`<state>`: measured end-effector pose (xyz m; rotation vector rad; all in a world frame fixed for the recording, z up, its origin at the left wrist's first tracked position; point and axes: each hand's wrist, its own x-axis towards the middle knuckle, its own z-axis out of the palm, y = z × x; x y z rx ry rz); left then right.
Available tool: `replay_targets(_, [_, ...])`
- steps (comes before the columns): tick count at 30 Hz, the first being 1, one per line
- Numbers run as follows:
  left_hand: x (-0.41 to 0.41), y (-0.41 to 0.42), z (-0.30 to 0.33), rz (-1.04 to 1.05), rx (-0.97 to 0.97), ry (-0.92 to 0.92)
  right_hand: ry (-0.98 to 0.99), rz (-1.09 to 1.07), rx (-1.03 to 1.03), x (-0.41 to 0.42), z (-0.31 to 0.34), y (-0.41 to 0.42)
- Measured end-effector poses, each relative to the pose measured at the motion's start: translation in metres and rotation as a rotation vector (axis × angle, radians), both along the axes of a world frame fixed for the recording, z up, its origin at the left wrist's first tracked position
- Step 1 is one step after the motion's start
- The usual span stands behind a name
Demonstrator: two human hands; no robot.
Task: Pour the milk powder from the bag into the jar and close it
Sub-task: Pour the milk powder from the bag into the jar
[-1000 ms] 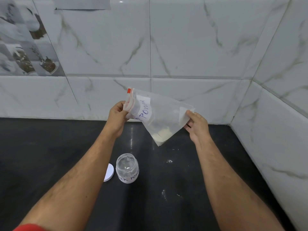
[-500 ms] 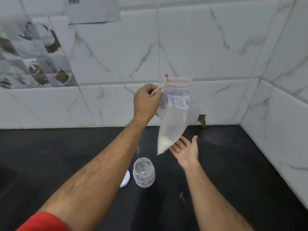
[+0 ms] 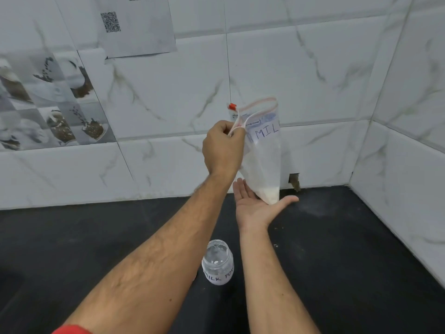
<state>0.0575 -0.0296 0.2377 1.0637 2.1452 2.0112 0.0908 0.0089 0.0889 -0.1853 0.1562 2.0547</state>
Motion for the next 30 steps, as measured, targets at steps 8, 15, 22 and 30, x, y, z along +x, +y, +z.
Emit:
replay_targets(8, [-0.048,-0.053,-0.019,-0.269,-0.12,-0.165,-0.128,-0.044,0.178,0.027,0.003,0.021])
replay_targets(15, [-0.095,-0.094,-0.068,-0.408,-0.385,-0.161,-0.391,-0.008,0.311,0.053,-0.002,0.038])
replay_targets(22, [-0.106,-0.105,-0.104,-0.504,-0.413,-0.164,-0.56,0.039,0.407,0.067,-0.021,0.035])
replay_targets(30, [-0.104,-0.111,-0.16,-0.499,-0.492,-0.151,-0.791,0.014,0.461,0.084,-0.033,0.028])
